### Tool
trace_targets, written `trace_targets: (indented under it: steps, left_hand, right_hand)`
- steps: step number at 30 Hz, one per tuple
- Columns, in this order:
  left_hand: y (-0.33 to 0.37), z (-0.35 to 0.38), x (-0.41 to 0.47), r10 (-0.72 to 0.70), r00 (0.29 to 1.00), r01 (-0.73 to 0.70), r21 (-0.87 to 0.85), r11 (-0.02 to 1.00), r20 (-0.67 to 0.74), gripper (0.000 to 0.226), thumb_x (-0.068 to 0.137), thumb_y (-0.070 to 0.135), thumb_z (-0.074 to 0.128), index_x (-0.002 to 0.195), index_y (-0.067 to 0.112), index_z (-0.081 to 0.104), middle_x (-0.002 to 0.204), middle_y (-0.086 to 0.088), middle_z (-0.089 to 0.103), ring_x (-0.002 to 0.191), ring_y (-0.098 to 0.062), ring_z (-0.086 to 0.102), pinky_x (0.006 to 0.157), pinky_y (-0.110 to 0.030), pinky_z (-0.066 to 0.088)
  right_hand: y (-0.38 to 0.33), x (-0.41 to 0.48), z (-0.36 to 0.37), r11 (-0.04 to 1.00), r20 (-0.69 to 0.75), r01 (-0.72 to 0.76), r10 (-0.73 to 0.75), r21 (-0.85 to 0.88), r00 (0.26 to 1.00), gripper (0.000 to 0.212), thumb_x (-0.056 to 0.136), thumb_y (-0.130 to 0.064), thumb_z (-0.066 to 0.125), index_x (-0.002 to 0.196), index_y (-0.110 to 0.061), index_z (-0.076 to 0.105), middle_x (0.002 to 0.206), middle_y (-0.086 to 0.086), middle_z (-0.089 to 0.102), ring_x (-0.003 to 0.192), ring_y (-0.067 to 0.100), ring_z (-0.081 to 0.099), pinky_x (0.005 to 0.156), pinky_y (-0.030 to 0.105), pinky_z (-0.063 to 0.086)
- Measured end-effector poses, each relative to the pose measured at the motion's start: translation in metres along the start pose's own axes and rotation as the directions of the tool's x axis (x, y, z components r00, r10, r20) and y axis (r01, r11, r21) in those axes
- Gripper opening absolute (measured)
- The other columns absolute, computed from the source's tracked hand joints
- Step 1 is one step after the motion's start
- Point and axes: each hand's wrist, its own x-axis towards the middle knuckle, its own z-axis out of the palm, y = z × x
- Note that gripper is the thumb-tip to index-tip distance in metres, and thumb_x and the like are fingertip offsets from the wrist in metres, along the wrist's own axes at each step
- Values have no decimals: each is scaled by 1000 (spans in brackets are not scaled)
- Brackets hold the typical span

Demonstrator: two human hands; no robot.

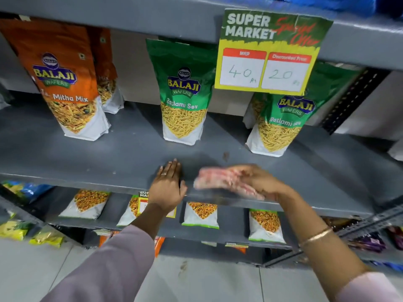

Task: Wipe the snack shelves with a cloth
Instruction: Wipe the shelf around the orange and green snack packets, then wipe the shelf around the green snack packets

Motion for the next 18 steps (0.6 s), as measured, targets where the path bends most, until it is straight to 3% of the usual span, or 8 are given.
trace_targets:
  steps: [2,4,6,8,11,14,16,18]
  left_hand:
    - [1,0,-1,-6,1000,6,4,1000,4,60,76,27,32,113,-9,62,118,-24,62,107,-36,61,91,-52,46]
    - [2,-1,-1,-4,1000,4,-1,1000,3,60,77,27,31,114,-8,62,120,-24,61,109,-36,60,93,-52,44]
    - [2,0,-1,-12,1000,12,-15,1000,6,62,78,28,29,117,-8,60,123,-23,59,113,-36,58,96,-51,41]
    - [0,2,-2,-5,1000,5,-9,1000,-8,62,79,28,29,117,-9,59,123,-24,59,113,-37,57,96,-51,41]
    - [-1,3,0,-3,1000,3,-2,1000,-7,60,78,28,30,115,-9,60,121,-25,60,111,-37,59,94,-52,43]
    - [-1,4,1,-4,1000,5,5,1000,-12,59,77,27,31,113,-8,62,120,-23,62,108,-36,61,91,-53,45]
    - [-1,6,1,1,1000,-1,-4,1000,-24,59,77,27,32,113,-8,63,120,-23,62,108,-35,61,92,-52,45]
    - [-2,7,1,-1,1000,1,12,1000,-26,59,77,27,32,113,-7,63,120,-22,62,108,-34,61,92,-51,45]
  right_hand:
    - [1,14,-11,1000,-298,2,0,8,954,34,88,10,52,119,1,61,86,26,71,54,12,68,55,27,54]
    - [18,36,-9,982,-452,-70,-16,-174,892,34,90,4,49,115,-11,66,73,10,72,52,3,63,47,22,45]
    - [36,48,5,882,-388,-134,-59,-452,920,39,88,-2,54,121,-19,65,112,4,73,90,12,66,68,25,52]
    - [47,46,24,771,-252,-22,-181,-637,951,45,86,-1,56,125,-23,63,134,-3,60,121,20,54,97,36,49]
    - [34,19,30,829,85,156,-131,-537,988,48,82,8,54,119,-19,67,133,1,61,125,17,54,103,22,43]
    - [7,-10,1,903,449,81,131,-423,884,45,83,3,53,117,-23,68,115,6,72,107,25,67,92,31,54]
    - [-12,-8,-18,951,377,34,89,-306,922,47,86,14,49,119,-19,61,87,-12,78,81,2,72,74,14,56]
    - [-14,14,-26,989,23,22,-18,-147,1000,45,89,14,49,126,-11,55,80,-19,73,70,-8,66,64,5,51]
